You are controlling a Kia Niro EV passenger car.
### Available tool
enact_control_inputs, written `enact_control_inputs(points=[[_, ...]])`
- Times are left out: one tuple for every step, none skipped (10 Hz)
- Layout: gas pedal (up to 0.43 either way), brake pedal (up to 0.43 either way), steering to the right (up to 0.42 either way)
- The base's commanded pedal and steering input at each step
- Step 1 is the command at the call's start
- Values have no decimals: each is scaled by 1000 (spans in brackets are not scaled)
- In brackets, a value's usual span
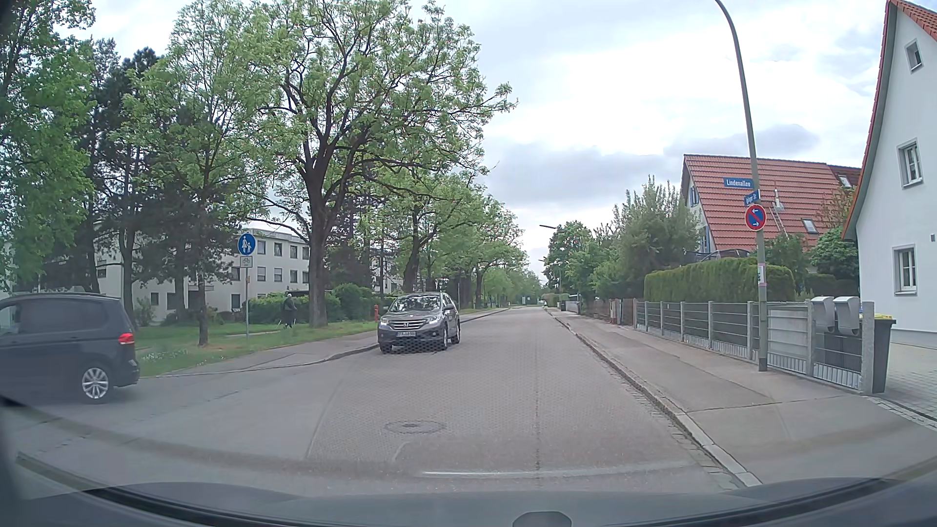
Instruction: Follow the waypoints while adhering to traffic rules and regulations
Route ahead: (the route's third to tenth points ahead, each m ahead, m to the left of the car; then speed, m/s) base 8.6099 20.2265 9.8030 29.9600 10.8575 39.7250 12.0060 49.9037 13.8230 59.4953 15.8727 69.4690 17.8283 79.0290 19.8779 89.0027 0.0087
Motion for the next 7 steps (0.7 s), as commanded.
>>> enact_control_inputs(points=[[0, 213, -173], [0, 213, -173], [0, 213, -173], [0, 213, -173], [0, 213, -173], [0, 213, -173], [0, 213, -173]])
